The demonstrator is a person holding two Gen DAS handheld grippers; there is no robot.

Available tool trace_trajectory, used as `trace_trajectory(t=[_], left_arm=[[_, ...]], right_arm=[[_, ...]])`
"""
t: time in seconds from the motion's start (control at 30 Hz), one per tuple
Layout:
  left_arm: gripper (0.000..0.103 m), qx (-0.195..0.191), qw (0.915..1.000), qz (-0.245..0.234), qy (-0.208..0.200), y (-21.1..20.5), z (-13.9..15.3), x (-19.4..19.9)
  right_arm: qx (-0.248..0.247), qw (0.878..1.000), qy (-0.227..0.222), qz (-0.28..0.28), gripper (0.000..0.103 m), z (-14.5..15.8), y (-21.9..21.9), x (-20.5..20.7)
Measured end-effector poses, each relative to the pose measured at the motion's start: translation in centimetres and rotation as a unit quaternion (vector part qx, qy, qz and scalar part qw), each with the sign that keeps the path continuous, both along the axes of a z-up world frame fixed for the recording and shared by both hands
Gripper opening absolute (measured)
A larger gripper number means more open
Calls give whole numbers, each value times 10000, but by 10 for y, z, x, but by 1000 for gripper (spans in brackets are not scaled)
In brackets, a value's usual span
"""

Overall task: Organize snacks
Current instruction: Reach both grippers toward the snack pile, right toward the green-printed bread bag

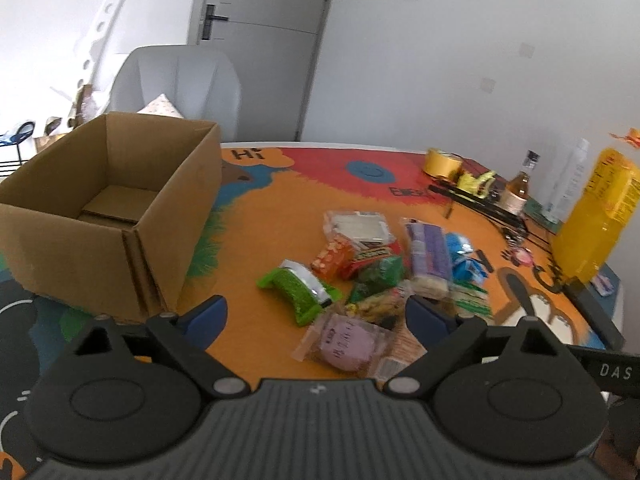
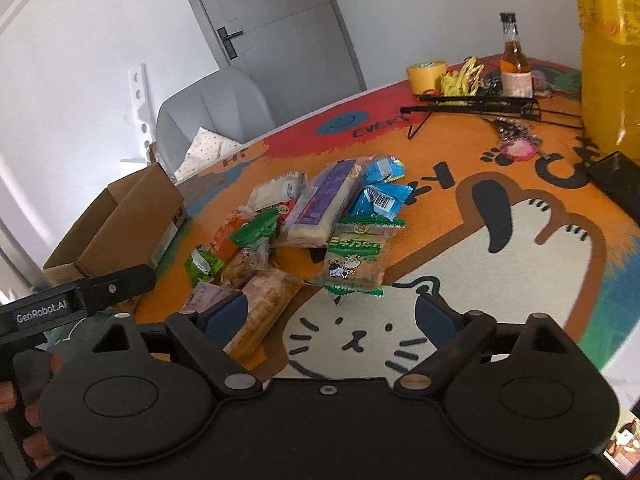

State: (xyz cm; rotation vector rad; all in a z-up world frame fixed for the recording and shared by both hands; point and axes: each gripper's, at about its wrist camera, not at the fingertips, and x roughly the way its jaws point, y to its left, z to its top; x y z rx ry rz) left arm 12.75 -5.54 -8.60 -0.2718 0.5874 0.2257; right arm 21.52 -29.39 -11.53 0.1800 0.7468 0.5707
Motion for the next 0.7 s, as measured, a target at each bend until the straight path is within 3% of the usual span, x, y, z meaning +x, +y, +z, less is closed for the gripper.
trace_trajectory(t=[0.57, 0.7], left_arm=[[83, 29, 9987, -350, 370, -13, -27, 37], [71, -77, 9976, -343, 593, -9, -37, 40]], right_arm=[[-46, 9998, 191, -46, 82, -24, 12, 42], [-90, 9997, 194, -105, 79, -23, 17, 50]])
